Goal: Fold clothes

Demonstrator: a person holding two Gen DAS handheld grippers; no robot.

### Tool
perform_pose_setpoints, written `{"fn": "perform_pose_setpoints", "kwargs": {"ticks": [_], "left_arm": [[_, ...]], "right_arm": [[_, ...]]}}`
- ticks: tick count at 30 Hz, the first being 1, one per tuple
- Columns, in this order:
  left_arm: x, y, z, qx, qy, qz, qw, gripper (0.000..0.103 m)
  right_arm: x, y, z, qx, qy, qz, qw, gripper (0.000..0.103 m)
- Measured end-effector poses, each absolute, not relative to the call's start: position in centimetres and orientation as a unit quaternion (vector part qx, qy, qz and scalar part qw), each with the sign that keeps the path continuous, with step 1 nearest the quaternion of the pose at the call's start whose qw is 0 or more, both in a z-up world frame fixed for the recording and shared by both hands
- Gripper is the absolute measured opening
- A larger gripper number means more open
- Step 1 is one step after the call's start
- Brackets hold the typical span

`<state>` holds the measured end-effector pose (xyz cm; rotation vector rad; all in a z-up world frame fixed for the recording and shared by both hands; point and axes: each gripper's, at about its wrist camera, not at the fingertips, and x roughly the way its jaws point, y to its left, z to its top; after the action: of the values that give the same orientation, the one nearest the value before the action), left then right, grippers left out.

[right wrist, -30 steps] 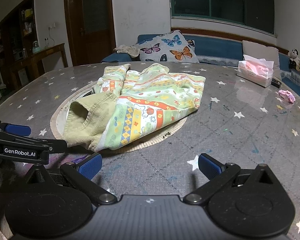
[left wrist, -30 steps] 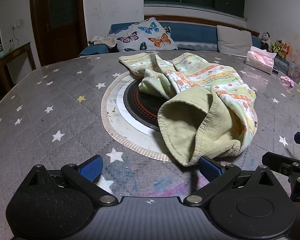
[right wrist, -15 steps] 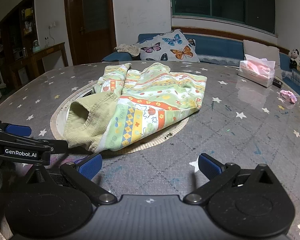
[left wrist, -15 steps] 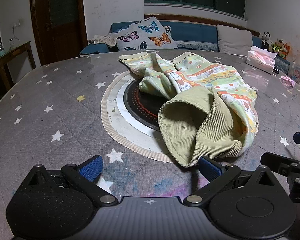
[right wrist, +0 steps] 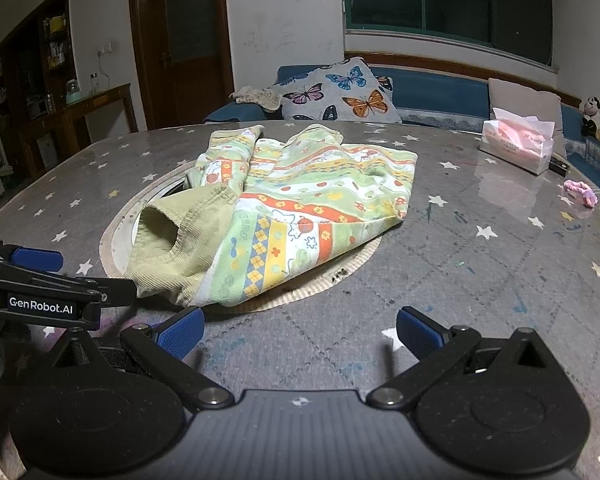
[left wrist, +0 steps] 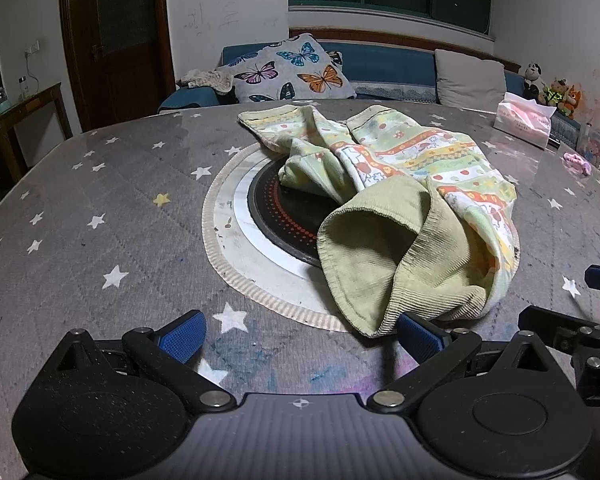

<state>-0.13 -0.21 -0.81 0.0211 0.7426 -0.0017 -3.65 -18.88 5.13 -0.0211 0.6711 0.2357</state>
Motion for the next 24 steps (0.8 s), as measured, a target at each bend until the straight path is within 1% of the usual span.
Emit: {"fn": "perform_pose_setpoints", "kwargs": {"ticks": [10,18,21,22,24], "left_arm": [[0.6,0.0,-0.5,0.013,0.363,-0.002,0.932,0.103],[1.2,0.6,1.1,0.022,0.349,-0.001,0.937,0.103],[1.8,1.2,2.1,0.027,0.338,0.002,0.941,0.103],[2.1,1.4,2.5,0.027,0.334,0.003,0.942,0.103],[2.8,1.9,3.1,0.025,0.328,0.003,0.944,0.103]], "right_arm": [[-2.7,-18.5,5.5,-0.016,0.330,0.128,0.935,0.103],[-1.1,-19.1,7.2,0.002,0.329,0.149,0.933,0.102],[-0.1,-19.5,8.1,0.010,0.329,0.159,0.931,0.101],[0.4,-19.6,8.4,0.013,0.330,0.163,0.930,0.098],[1.4,-19.8,8.9,0.018,0.332,0.166,0.928,0.095]]}}
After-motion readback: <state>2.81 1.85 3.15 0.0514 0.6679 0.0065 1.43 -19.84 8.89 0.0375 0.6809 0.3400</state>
